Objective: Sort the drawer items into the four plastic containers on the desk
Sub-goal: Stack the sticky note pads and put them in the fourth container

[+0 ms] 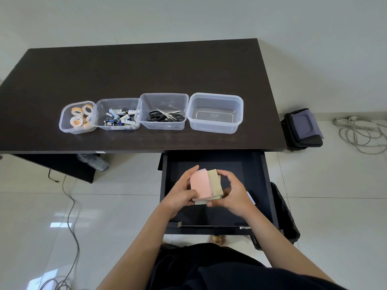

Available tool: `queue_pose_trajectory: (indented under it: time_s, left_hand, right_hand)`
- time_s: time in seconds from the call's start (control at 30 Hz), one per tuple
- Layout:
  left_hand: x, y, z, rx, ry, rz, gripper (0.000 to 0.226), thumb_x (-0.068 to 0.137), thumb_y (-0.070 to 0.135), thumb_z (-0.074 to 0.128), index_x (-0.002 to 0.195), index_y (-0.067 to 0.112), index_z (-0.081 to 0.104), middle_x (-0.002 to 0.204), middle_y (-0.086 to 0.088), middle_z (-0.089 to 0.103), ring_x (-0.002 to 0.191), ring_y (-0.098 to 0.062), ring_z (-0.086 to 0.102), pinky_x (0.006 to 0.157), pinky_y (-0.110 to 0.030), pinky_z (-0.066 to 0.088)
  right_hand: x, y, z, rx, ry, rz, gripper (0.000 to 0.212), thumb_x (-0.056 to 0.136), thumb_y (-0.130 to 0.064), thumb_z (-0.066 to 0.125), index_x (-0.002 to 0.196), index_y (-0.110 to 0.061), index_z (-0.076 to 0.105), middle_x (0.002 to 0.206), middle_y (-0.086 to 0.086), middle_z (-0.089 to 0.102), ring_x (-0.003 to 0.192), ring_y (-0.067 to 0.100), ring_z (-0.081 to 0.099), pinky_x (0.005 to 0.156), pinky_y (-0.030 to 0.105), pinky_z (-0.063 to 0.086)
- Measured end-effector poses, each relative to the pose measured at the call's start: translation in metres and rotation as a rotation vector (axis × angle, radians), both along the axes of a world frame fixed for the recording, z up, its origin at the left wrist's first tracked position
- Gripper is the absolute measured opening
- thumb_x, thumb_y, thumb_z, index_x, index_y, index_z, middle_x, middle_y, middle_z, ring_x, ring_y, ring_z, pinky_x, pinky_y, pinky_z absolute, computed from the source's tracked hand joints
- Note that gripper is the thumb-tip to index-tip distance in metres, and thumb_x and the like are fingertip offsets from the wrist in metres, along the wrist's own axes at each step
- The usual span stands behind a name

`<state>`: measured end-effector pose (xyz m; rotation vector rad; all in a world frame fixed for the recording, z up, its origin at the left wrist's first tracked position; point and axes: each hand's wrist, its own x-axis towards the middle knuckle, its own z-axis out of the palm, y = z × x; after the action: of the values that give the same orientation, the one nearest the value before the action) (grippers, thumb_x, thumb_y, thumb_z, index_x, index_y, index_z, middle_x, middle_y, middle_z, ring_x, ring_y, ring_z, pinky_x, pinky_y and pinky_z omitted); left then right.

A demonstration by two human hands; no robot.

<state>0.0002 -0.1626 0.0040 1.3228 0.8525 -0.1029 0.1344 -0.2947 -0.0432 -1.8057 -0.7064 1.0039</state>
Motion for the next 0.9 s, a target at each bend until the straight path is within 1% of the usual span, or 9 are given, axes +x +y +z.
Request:
queue_pose_trajectory:
  time_s: [0.13, 0.2, 0.27, 0.3, 0.43, 0.57, 0.7, 0.83, 0.9]
  left_hand:
    - [0.000, 0.001, 0.002, 0.008, 0.011, -0.055, 0.073, 0.085, -0.007, 0.053, 0.133, 0.045, 0.034, 0.120, 0.011, 0.044, 0.111, -0.015, 0.047, 0.081, -0.029, 0.056]
    - [-0.001, 0.001, 0.003, 0.002, 0.019, -0.085, 0.074, 0.084, -0.008, 0.053, 0.132, 0.045, 0.034, 0.122, 0.009, 0.044, 0.112, -0.016, 0.047, 0.080, -0.027, 0.055]
    - [-0.003, 0.001, 0.004, 0.006, 0.028, -0.106, 0.076, 0.083, -0.009, 0.053, 0.134, 0.044, 0.034, 0.127, 0.006, 0.043, 0.114, -0.017, 0.047, 0.080, -0.026, 0.055]
    - [-0.004, 0.000, 0.004, 0.006, 0.029, -0.109, 0.078, 0.082, -0.010, 0.053, 0.135, 0.043, 0.034, 0.129, 0.004, 0.043, 0.114, -0.018, 0.047, 0.078, -0.024, 0.054]
    - [-0.006, -0.002, 0.005, 0.008, 0.028, -0.105, 0.081, 0.080, -0.013, 0.050, 0.138, 0.041, 0.033, 0.134, 0.000, 0.043, 0.116, -0.019, 0.048, 0.069, -0.019, 0.051]
    - [-0.010, -0.001, 0.006, -0.016, 0.021, -0.069, 0.084, 0.082, -0.012, 0.051, 0.140, 0.044, 0.028, 0.131, 0.004, 0.045, 0.114, -0.019, 0.049, 0.078, -0.028, 0.055]
    - [-0.010, -0.001, 0.006, -0.024, 0.011, -0.031, 0.089, 0.083, -0.012, 0.049, 0.144, 0.045, 0.020, 0.131, 0.006, 0.048, 0.114, -0.018, 0.051, 0.087, -0.036, 0.053]
    - [-0.007, -0.003, 0.004, 0.020, 0.042, -0.023, 0.093, 0.085, -0.008, 0.054, 0.149, 0.035, 0.002, 0.140, 0.003, 0.043, 0.121, -0.019, 0.048, 0.093, -0.036, 0.049]
    - [-0.006, -0.005, 0.003, 0.088, 0.064, -0.049, 0.083, 0.085, -0.003, 0.057, 0.148, 0.029, 0.013, 0.138, -0.001, 0.045, 0.121, -0.017, 0.047, 0.094, -0.035, 0.050]
  right_hand:
    - [-0.001, -0.003, -0.001, -0.003, 0.027, 0.002, 0.106, 0.051, -0.015, 0.093, 0.137, -0.041, 0.035, 0.132, -0.019, 0.045, 0.086, 0.019, 0.063, 0.068, 0.027, 0.057]
    - [0.001, -0.004, -0.001, -0.031, 0.034, 0.031, 0.113, 0.051, -0.016, 0.093, 0.142, -0.041, 0.029, 0.132, -0.021, 0.042, 0.093, 0.015, 0.059, 0.074, 0.027, 0.057]
    - [0.001, -0.004, -0.001, -0.065, -0.004, 0.078, 0.110, 0.050, -0.021, 0.093, 0.139, -0.040, 0.031, 0.132, -0.017, 0.041, 0.105, 0.014, 0.055, 0.083, 0.032, 0.056]
    - [0.001, -0.003, -0.001, -0.077, -0.018, 0.092, 0.106, 0.049, -0.023, 0.093, 0.135, -0.040, 0.034, 0.132, -0.016, 0.041, 0.105, 0.016, 0.055, 0.084, 0.034, 0.056]
    - [-0.002, -0.002, 0.001, -0.100, -0.043, 0.113, 0.094, 0.048, -0.024, 0.092, 0.119, -0.041, 0.034, 0.122, -0.018, 0.044, 0.087, 0.017, 0.061, 0.071, 0.028, 0.056]
    - [-0.003, -0.002, 0.003, -0.092, -0.051, 0.097, 0.099, 0.049, -0.025, 0.092, 0.128, -0.039, 0.035, 0.118, -0.023, 0.047, 0.086, 0.019, 0.063, 0.074, 0.030, 0.056]
    - [-0.005, -0.002, 0.007, -0.051, -0.067, 0.056, 0.095, 0.050, -0.024, 0.093, 0.127, -0.038, 0.039, 0.115, -0.020, 0.055, 0.082, 0.017, 0.064, 0.071, 0.029, 0.058]
    - [-0.009, -0.003, 0.004, -0.010, -0.042, 0.002, 0.099, 0.056, -0.019, 0.091, 0.137, -0.037, 0.038, 0.126, -0.017, 0.052, 0.096, 0.015, 0.063, 0.077, 0.034, 0.059]
    - [-0.010, -0.002, 0.004, 0.004, -0.015, -0.008, 0.101, 0.060, -0.015, 0.089, 0.142, -0.037, 0.034, 0.118, -0.018, 0.056, 0.100, 0.016, 0.062, 0.079, 0.034, 0.059]
